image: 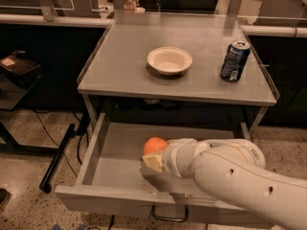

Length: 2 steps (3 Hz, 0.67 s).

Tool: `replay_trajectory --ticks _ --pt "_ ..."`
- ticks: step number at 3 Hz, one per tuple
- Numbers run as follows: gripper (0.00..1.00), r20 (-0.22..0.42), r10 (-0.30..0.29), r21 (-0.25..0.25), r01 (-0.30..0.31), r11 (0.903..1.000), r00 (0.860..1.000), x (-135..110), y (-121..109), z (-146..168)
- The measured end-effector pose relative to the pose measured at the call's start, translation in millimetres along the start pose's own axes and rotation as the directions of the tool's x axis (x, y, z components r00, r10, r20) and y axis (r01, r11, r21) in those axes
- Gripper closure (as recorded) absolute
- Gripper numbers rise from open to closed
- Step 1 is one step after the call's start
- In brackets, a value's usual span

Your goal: Place orange into top drawer

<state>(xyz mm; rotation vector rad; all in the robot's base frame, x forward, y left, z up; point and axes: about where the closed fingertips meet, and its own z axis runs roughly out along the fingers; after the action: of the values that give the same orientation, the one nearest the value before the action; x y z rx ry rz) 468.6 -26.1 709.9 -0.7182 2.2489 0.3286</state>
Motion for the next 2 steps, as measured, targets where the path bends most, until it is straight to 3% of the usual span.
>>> replay_trajectory --ticks 2 --pt "1.0 -0.022 -0.01 -0.071 0.008 0.9974 1.0 2 3 45"
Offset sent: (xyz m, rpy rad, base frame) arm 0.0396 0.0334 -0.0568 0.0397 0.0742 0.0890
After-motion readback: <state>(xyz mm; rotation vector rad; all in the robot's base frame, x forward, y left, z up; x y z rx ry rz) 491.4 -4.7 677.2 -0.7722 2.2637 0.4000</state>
